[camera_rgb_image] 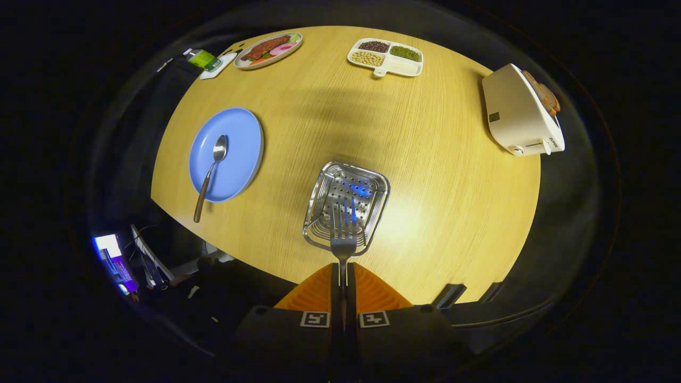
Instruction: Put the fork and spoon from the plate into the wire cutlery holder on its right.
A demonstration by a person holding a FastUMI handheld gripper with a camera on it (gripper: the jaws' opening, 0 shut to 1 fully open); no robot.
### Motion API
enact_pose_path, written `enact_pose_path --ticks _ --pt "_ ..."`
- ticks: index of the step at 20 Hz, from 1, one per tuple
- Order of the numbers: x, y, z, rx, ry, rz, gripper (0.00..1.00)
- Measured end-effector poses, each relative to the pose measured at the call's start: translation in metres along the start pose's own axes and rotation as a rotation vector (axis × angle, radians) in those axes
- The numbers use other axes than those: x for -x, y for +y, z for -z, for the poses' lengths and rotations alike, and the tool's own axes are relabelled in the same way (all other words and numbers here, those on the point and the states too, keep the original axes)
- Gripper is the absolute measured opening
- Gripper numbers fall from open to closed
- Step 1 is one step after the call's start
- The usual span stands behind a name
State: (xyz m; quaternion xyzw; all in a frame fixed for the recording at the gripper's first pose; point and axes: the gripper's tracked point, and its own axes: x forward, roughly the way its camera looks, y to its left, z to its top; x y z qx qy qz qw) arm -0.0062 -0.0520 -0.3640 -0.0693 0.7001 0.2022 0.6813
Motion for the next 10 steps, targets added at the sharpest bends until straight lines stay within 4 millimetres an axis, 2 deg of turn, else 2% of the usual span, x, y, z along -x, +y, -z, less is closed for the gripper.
enact_pose_path --ticks 6,10 --pt "-0.016 -0.006 -0.005 0.047 0.133 0.024 0.06" --pt "-0.023 -0.004 -0.014 0.039 0.141 0.025 0.07"
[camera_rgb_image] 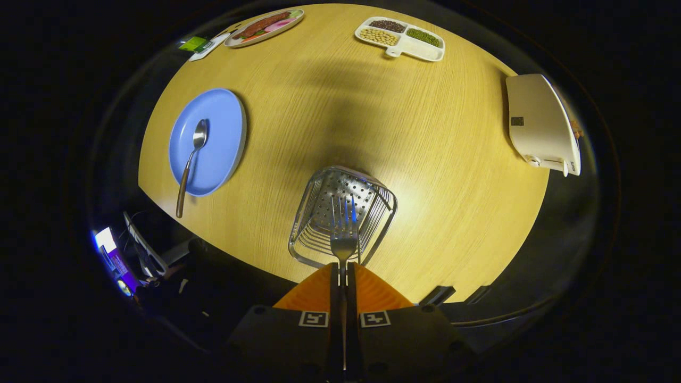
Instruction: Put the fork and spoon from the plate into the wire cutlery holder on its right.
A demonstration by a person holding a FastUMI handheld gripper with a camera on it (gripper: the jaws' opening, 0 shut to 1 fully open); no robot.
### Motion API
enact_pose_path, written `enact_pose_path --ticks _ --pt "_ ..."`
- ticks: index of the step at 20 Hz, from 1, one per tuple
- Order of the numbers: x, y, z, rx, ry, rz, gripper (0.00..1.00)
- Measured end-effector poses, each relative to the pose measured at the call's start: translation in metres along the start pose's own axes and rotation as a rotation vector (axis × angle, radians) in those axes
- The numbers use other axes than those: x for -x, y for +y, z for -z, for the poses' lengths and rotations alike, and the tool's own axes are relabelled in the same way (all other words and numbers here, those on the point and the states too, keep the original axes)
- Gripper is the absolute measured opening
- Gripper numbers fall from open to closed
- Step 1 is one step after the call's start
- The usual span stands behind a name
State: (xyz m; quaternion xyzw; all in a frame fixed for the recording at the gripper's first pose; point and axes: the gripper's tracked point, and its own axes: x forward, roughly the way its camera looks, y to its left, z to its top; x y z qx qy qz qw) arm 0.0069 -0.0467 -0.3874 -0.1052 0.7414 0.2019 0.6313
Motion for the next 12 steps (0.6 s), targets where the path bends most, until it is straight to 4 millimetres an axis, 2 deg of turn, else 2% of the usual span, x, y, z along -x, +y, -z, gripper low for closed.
enact_pose_path --ticks 4,6,9,11,12 --pt "-0.001 -0.001 -0.007 -0.016 -0.01 -0.006 0.12" --pt "0.0 -0.002 -0.011 -0.027 -0.036 -0.008 0.12" --pt "0.011 -0.002 -0.027 -0.063 -0.138 -0.023 0.12" --pt "0.026 0.003 -0.037 -0.085 -0.226 -0.042 0.17" --pt "0.033 0.008 -0.042 -0.091 -0.271 -0.061 0.23"
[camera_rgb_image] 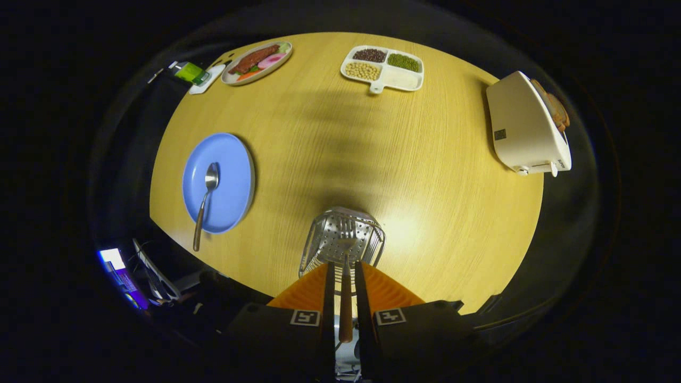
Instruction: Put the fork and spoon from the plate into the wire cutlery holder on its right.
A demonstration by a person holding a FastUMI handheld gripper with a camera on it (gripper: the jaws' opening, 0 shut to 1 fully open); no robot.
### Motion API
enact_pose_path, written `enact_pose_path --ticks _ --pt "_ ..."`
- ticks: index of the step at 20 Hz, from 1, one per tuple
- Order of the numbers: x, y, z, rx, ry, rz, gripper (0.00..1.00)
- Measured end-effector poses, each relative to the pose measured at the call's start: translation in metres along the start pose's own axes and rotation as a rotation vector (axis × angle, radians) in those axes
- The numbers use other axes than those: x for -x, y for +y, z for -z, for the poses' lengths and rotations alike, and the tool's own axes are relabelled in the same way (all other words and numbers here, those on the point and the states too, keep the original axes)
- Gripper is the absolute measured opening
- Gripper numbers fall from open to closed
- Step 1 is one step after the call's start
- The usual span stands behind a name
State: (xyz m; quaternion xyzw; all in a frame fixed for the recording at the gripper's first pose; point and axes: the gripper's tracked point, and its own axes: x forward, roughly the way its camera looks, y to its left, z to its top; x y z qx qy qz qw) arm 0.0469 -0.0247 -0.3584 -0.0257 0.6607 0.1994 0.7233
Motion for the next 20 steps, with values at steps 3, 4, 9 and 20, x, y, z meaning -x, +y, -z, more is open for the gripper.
enact_pose_path --ticks 3,4,9,20 --pt "0.019 0.023 -0.011 -0.018 -0.107 -0.057 0.26" --pt "0.025 0.033 -0.014 -0.021 -0.136 -0.077 0.26" --pt "0.04 0.114 -0.022 -0.022 -0.234 -0.214 0.26" --pt "-0.056 0.257 -0.029 -0.015 -0.141 -0.28 0.4"
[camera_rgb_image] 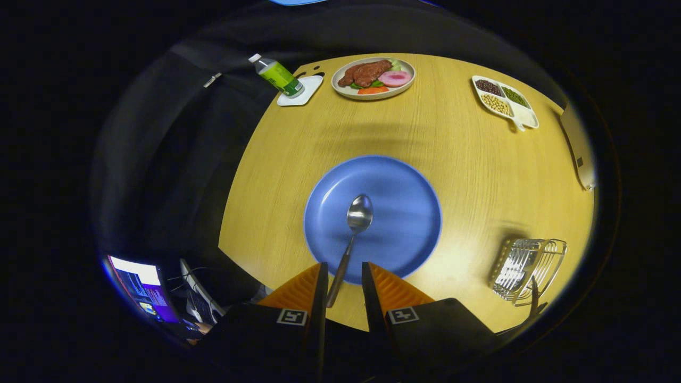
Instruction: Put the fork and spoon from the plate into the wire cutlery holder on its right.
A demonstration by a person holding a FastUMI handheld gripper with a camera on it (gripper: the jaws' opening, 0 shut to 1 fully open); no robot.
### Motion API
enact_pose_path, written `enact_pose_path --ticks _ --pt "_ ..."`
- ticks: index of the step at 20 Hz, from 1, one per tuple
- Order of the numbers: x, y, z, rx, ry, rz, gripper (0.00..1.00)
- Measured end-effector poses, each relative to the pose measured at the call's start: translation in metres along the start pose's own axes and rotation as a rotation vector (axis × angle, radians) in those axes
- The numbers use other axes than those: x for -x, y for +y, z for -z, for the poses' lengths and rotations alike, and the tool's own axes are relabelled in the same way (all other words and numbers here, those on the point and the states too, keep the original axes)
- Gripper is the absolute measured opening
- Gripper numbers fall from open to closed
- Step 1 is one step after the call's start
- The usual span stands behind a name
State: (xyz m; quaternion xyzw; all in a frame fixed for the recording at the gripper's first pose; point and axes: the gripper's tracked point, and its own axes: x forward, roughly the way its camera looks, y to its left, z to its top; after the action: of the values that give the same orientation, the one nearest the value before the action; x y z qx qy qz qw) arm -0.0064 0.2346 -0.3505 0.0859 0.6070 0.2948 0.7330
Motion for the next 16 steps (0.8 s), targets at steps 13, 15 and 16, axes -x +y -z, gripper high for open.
enact_pose_path --ticks 13,15,16 --pt "-0.093 -0.011 0.001 -0.026 0.106 0.136 0.4" --pt "-0.1 -0.018 0.004 -0.046 0.116 0.159 0.33" --pt "-0.093 -0.018 0.002 -0.064 0.115 0.156 0.26"
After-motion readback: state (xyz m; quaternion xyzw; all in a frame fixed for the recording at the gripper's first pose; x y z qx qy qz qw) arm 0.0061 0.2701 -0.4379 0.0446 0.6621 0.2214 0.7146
